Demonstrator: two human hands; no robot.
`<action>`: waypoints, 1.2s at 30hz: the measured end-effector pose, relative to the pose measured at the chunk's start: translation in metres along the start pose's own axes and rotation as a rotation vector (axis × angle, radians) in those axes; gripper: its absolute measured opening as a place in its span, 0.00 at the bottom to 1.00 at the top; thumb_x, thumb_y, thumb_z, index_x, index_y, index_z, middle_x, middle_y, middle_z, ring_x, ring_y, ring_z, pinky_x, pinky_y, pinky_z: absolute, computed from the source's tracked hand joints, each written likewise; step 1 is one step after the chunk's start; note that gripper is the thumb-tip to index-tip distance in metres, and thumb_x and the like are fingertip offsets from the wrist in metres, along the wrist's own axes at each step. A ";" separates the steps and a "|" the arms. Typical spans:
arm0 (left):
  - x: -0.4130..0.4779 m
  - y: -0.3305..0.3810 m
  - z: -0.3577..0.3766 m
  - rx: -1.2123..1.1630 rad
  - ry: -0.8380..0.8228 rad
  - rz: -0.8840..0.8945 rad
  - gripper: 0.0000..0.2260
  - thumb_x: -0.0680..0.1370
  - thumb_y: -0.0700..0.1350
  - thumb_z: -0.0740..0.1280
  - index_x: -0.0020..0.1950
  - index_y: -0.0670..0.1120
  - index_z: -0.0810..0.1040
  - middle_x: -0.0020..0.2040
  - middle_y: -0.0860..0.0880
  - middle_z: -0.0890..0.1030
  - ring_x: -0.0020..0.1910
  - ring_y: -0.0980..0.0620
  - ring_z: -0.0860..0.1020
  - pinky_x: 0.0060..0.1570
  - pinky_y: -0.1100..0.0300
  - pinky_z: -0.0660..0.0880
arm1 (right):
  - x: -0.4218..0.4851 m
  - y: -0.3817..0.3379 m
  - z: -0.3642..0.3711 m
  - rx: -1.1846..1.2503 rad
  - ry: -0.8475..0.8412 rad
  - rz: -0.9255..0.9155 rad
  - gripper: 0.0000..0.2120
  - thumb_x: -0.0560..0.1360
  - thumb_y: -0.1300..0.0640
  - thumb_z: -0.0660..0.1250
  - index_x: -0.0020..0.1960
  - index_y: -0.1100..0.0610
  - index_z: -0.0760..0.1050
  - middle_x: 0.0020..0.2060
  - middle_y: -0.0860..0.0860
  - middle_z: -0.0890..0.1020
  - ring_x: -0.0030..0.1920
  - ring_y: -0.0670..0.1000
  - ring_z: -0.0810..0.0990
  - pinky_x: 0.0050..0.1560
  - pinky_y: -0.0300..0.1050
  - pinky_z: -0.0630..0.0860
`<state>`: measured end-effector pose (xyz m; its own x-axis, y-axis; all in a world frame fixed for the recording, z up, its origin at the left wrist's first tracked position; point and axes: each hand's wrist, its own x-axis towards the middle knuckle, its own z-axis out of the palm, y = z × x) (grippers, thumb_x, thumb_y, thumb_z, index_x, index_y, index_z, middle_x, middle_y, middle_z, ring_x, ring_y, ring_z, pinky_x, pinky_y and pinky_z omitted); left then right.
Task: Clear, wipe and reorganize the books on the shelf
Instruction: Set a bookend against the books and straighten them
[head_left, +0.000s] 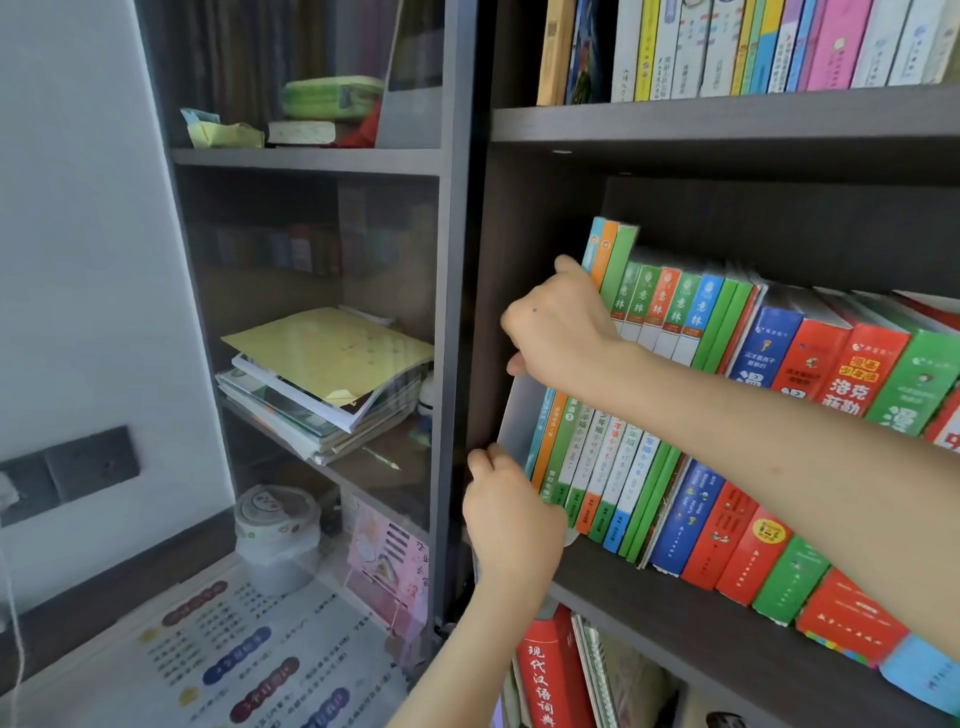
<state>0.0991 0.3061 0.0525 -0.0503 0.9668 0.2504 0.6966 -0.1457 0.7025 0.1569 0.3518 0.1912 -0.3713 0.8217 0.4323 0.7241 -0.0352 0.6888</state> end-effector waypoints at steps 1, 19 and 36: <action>0.001 0.000 0.000 -0.008 -0.005 0.002 0.28 0.74 0.38 0.66 0.73 0.42 0.62 0.70 0.45 0.64 0.57 0.50 0.76 0.47 0.67 0.69 | 0.001 0.000 0.000 -0.001 0.002 -0.001 0.18 0.78 0.48 0.63 0.35 0.58 0.69 0.36 0.55 0.80 0.39 0.54 0.77 0.63 0.50 0.65; -0.004 -0.013 0.010 -0.058 0.005 0.181 0.15 0.82 0.48 0.59 0.66 0.43 0.70 0.63 0.46 0.71 0.52 0.50 0.77 0.49 0.61 0.76 | -0.074 0.028 0.031 0.026 0.387 -0.174 0.20 0.75 0.48 0.65 0.65 0.55 0.75 0.71 0.59 0.70 0.72 0.62 0.65 0.74 0.64 0.47; 0.033 -0.028 0.022 0.302 0.092 0.283 0.13 0.78 0.39 0.65 0.62 0.41 0.70 0.49 0.45 0.80 0.42 0.49 0.81 0.37 0.62 0.73 | -0.047 -0.011 0.072 0.112 0.419 -0.084 0.35 0.75 0.46 0.59 0.75 0.64 0.58 0.74 0.59 0.59 0.75 0.58 0.58 0.76 0.54 0.47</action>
<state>0.0935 0.3469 0.0264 0.1190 0.8726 0.4737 0.8698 -0.3216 0.3741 0.2085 0.3545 0.1215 -0.6189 0.5163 0.5920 0.7311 0.1029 0.6745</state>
